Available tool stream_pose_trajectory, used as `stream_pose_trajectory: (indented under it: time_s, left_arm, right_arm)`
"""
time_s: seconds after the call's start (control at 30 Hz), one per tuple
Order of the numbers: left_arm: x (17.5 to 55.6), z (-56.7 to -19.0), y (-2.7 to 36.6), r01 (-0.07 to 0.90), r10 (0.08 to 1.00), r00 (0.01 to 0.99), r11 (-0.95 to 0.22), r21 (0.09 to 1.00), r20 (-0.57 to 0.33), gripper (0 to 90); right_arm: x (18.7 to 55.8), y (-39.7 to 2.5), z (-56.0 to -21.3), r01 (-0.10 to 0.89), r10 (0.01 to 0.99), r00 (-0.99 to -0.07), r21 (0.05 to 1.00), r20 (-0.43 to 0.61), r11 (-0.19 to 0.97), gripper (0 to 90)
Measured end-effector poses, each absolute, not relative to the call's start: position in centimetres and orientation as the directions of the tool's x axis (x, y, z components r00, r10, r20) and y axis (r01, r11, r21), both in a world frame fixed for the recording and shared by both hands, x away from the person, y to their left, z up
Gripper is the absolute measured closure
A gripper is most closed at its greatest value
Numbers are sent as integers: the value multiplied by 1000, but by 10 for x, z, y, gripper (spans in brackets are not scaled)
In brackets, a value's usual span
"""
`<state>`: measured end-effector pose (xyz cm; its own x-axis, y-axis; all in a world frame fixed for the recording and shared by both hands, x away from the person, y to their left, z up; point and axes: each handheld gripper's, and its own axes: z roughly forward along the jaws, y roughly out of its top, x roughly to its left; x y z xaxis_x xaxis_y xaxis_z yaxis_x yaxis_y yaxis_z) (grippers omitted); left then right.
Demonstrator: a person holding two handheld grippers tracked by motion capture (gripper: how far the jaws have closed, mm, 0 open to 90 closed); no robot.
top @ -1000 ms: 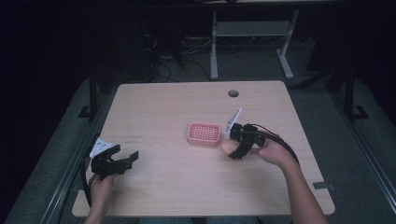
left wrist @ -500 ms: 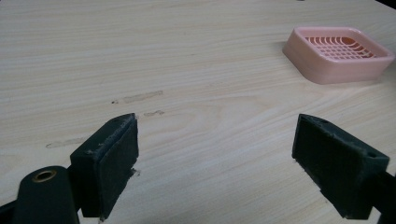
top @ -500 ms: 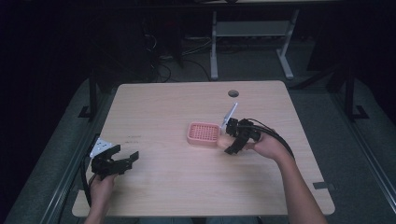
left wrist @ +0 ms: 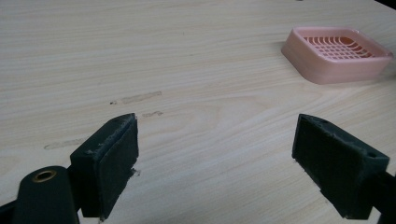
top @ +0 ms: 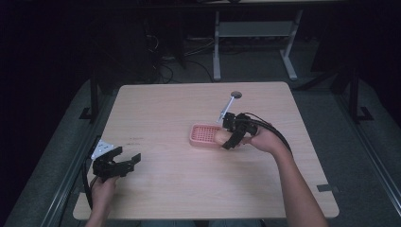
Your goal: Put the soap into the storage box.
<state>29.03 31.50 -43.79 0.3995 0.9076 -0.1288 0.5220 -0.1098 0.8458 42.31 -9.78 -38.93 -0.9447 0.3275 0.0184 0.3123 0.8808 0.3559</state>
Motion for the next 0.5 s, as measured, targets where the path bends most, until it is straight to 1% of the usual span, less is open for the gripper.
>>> stream_pose_trajectory:
  time_s: [0.2, 0.33, 0.5]
  left_arm:
    - [290, -438, 315, 519, 907, 401, -109, 848, -129, 142]
    - [290, -438, 316, 519, 907, 401, -107, 848, -131, 142]
    - [290, -438, 316, 518, 906, 402, -109, 849, -129, 143]
  right_arm:
    - [429, -90, -388, 301, 316, -949, 343, 15, 890, 319]
    - [433, -86, -387, 297, 311, -950, 363, 21, 883, 319]
    - [440, -79, -388, 303, 315, -949, 343, 21, 889, 318]
